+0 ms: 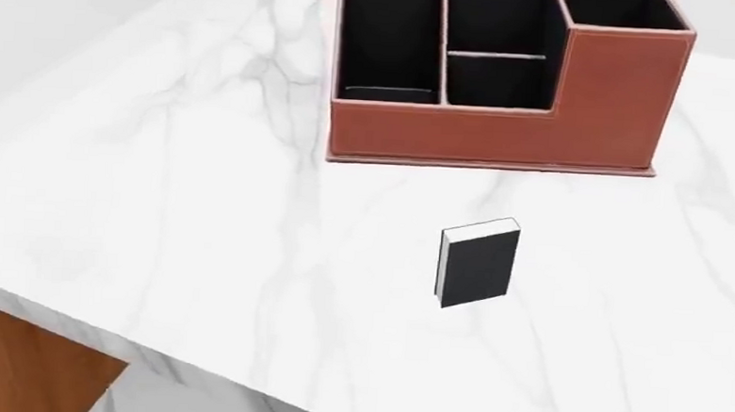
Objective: Pick up the book and place it in the left compartment of the caddy.
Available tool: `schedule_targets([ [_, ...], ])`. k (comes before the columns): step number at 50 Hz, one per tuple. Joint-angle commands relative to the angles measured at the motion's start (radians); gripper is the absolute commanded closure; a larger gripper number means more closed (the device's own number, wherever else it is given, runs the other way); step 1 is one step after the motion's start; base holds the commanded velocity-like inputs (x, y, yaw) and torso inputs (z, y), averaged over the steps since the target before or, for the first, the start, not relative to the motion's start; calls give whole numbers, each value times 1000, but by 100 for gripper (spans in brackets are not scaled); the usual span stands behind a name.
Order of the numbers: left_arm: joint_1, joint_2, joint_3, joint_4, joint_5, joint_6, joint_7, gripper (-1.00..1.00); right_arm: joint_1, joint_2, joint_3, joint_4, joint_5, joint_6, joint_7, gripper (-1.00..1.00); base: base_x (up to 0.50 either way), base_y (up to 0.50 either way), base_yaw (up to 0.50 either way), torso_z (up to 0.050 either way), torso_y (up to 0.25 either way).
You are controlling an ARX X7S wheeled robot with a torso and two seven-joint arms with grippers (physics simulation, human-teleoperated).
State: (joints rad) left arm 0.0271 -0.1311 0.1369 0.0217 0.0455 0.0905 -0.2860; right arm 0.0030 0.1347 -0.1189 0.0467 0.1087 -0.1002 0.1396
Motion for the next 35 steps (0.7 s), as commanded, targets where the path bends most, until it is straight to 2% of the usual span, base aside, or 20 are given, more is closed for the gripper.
schedule_targets([
  [1, 5, -4, -38, 190, -28, -100, 39, -100, -39, -9, -1, -75, -23, 21, 6, -100, -164, 472, 0, 0, 0],
  [11, -181, -35, -130, 562, -95, -414, 19, -100, -49, 15, 40, -250, 56, 139, 29, -100, -2, 7, 0, 0, 0],
  [12, -239, -41, -161, 606, -114, -484, 11, -100, -50, 22, 54, -297, 79, 166, 32, -100, 0, 0, 0, 0, 0],
  [14, -280, -45, -191, 636, -137, -532, 6, -100, -46, 34, 59, -334, 92, 208, 36, -100, 0, 0, 0, 0, 0],
  [15, -331, -41, -258, 681, -197, -595, -3, -100, -34, 45, 59, -358, 97, 256, 40, -100, 0, 0, 0, 0, 0],
  [20, -416, -53, -379, 768, -289, -708, -27, -100, -44, 52, 78, -388, 118, 235, 40, -100, 0, 0, 0, 0, 0],
  [26, -332, -37, -475, 758, -339, -654, -5, -100, -40, 53, 56, -363, 82, 231, 55, -100, -15, 321, 0, 0, 0],
  [35, -245, -23, -455, 715, -304, -524, 22, -100, -36, 58, 43, -357, 72, 231, 64, -100, -27, 520, 0, 0, 0],
])
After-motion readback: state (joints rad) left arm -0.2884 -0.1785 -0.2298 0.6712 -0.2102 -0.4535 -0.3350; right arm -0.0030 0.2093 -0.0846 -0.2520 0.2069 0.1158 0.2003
